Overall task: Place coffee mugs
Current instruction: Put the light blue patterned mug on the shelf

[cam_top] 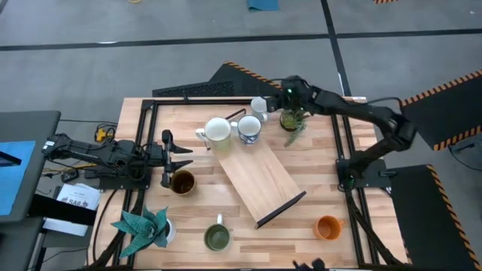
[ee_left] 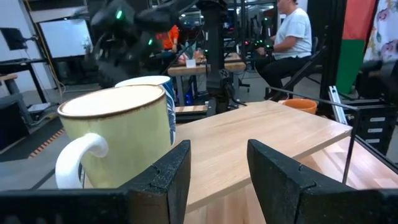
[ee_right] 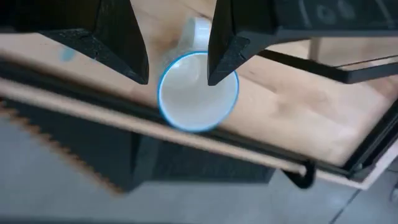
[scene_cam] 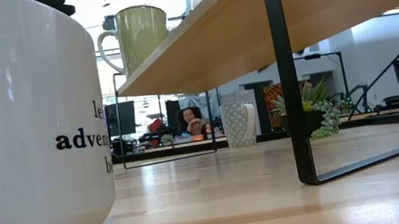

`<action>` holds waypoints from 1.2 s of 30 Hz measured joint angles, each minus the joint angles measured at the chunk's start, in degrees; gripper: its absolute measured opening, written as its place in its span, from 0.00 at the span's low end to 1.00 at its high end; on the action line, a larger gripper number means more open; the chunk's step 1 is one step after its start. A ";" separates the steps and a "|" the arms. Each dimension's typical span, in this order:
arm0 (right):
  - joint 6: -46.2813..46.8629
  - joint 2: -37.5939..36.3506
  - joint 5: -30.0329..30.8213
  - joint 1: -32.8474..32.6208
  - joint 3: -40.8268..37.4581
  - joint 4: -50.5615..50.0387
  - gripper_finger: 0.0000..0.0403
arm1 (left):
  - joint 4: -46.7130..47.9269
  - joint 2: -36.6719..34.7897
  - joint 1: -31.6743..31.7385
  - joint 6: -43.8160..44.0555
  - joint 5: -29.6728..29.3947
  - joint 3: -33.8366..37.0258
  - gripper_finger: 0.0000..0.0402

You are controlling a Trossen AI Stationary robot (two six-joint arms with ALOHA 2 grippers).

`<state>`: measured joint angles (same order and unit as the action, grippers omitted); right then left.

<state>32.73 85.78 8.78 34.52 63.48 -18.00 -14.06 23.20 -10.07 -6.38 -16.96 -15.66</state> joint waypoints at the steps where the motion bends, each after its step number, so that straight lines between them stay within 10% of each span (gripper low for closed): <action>1: 0.58 1.45 -2.11 0.98 -0.02 0.53 0.47 | 0.00 0.00 0.02 0.01 -0.01 0.00 0.36; 30: 10.97 14.88 -1.40 2.60 -0.02 10.23 0.47 | 0.00 0.00 0.00 0.19 0.02 0.00 0.36; 36: 10.87 14.29 0.67 2.62 0.00 10.08 0.32 | 0.01 0.02 0.00 0.19 -0.03 0.00 0.36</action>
<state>43.60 100.07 9.45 37.15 63.48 -7.92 -14.05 23.22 -10.07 -6.20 -16.99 -15.66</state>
